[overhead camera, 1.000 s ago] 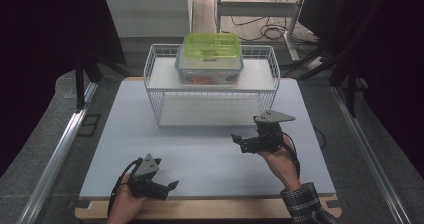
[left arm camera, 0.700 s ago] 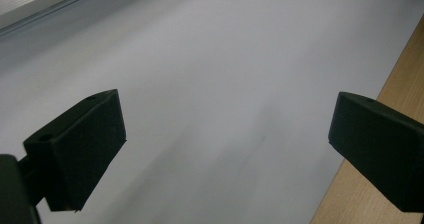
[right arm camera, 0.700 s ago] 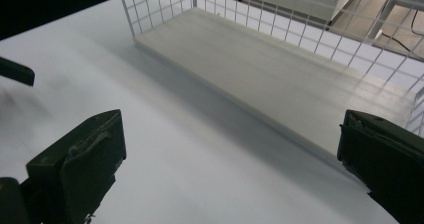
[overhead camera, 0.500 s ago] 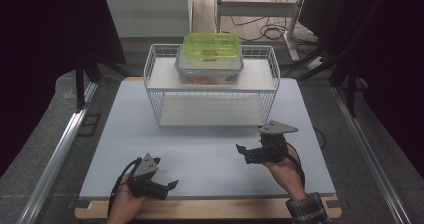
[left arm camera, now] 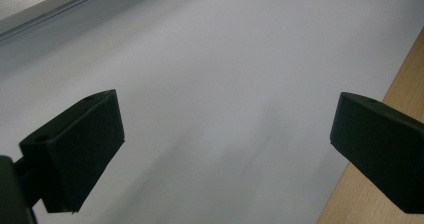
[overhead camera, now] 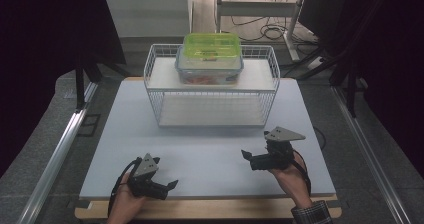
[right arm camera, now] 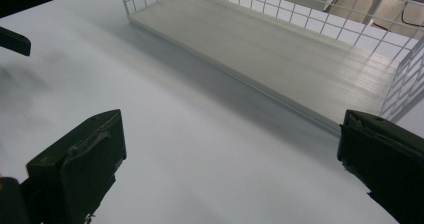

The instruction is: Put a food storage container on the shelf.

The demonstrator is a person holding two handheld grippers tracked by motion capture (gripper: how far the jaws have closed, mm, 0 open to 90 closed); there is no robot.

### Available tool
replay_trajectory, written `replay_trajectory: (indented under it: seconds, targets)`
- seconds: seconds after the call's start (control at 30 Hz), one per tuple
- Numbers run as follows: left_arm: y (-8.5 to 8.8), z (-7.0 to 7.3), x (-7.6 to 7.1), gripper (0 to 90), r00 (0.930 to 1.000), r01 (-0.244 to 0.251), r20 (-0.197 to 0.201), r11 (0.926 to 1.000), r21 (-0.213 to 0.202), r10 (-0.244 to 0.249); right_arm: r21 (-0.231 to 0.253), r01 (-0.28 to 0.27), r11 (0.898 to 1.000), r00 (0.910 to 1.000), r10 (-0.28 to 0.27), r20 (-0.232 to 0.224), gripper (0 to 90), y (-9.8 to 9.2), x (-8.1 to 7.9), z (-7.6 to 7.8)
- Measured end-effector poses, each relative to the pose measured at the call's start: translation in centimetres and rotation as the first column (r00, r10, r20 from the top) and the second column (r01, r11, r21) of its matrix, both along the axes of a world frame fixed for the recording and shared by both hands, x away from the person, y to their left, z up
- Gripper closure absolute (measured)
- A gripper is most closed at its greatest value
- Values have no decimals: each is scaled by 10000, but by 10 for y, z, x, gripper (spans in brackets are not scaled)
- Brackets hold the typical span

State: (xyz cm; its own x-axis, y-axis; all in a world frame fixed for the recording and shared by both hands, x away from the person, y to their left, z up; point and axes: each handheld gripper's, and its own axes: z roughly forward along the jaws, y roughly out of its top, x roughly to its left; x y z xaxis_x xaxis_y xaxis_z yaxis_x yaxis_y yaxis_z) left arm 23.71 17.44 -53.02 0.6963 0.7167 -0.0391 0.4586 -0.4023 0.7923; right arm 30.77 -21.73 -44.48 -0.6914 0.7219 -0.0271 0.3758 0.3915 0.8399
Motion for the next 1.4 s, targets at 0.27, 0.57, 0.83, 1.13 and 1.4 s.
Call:
replay_trajectory:
  seconds: [0.27,0.57,0.83,1.13,1.4]
  targets:
    - [0,0,0,6,10000,-6,-10,10000,3,6,-112,215,9997,9995,-217,-213,0,-11,-6,-11]
    - [-1,-1,0,6,10000,0,-22,10000,49,0,-224,413,9989,9983,-422,-406,0,-20,-13,-24]
    - [-1,-1,0,6,10000,8,-30,10000,69,-8,-419,483,9980,9975,-503,-495,0,-23,-20,-33]
    - [-2,-2,0,6,9999,63,-109,9999,126,-62,-694,472,9965,9929,-544,-1059,0,-29,-25,-53]
    - [-2,-1,0,6,9998,67,-161,9999,150,-64,-1011,446,9939,9866,-597,-1518,0,-30,-24,-64]
